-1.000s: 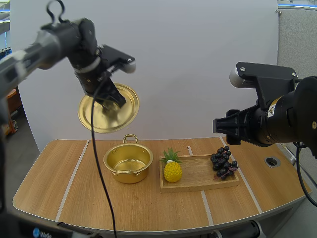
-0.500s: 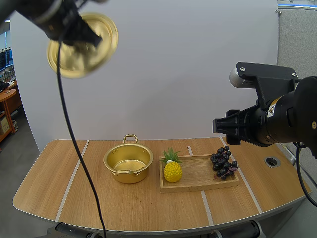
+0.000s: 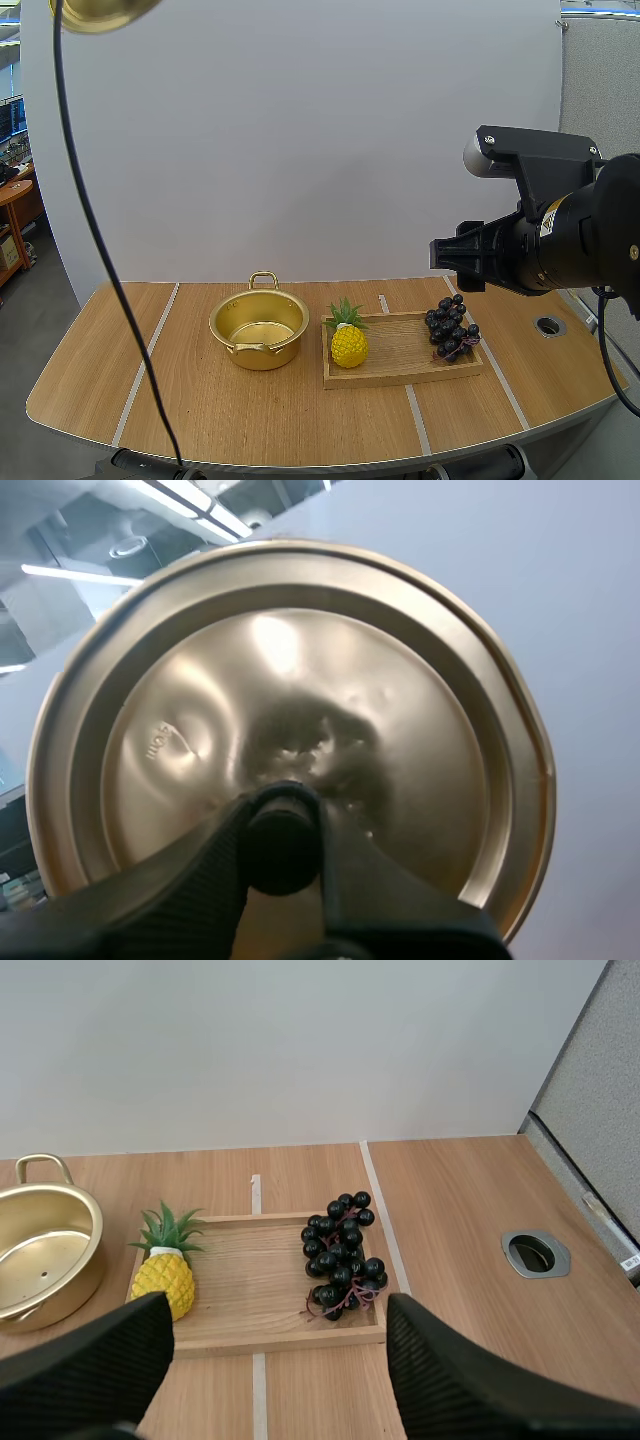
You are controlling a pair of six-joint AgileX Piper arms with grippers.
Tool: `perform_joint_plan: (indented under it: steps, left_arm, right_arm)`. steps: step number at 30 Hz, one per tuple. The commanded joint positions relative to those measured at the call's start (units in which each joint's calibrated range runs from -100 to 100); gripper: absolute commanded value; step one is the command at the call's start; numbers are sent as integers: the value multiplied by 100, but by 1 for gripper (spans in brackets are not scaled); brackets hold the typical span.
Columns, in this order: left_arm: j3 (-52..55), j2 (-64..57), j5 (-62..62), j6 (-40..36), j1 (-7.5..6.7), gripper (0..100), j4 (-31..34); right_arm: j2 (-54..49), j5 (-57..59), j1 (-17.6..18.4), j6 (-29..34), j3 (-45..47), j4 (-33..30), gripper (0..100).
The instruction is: Open the pot, put the grape inside, and close it
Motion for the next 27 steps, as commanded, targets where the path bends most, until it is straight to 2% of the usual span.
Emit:
perform_joint_plan:
  steps: [1, 6, 18, 23, 27]
  left_arm:
    - [-337, -27, -1186, -134, -11, 0, 81]
    - [-468, -27, -1911, -242, -11, 0, 81]
    - [-485, -27, -1888, -241, -11, 0, 81]
    - [-485, -27, -1888, -241, -11, 0, 81]
    - [-485, -27, -1888, -241, -11, 0, 81]
  right_arm:
    - [-12, 0, 11, 21, -31, -27, 100]
    - [-12, 0, 11, 21, -31, -27, 100]
    - [31, 0, 11, 21, -31, -39, 100]
    - [429, 0, 11, 289, -31, -735, 100]
    - [937, 0, 11, 321, -31, -839, 100]
